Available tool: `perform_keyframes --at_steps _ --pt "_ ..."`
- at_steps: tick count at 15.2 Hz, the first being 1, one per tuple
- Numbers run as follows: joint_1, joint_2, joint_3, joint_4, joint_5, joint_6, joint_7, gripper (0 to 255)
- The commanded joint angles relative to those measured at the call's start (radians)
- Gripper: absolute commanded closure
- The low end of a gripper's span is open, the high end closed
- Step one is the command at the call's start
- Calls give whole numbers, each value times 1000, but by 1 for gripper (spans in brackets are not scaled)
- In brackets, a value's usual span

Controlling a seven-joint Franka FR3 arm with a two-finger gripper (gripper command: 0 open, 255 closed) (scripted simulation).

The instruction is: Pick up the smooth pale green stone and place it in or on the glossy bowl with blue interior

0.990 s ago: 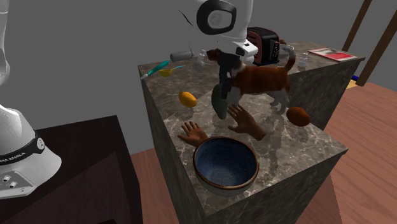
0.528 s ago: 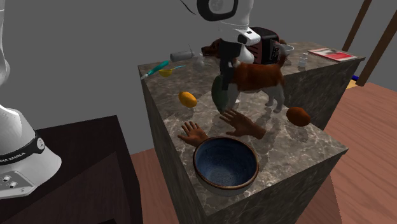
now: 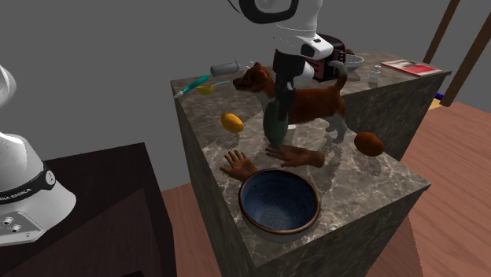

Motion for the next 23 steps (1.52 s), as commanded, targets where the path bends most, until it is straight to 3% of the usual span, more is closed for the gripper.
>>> perform_keyframes --at_steps 1,14,23 --pt "-31 -13 -12 -16 3 2 -44 255" --pt "-214 -39 -92 -35 16 -17 -308 255" --pt "-215 4 -89 -94 24 85 -315 255"
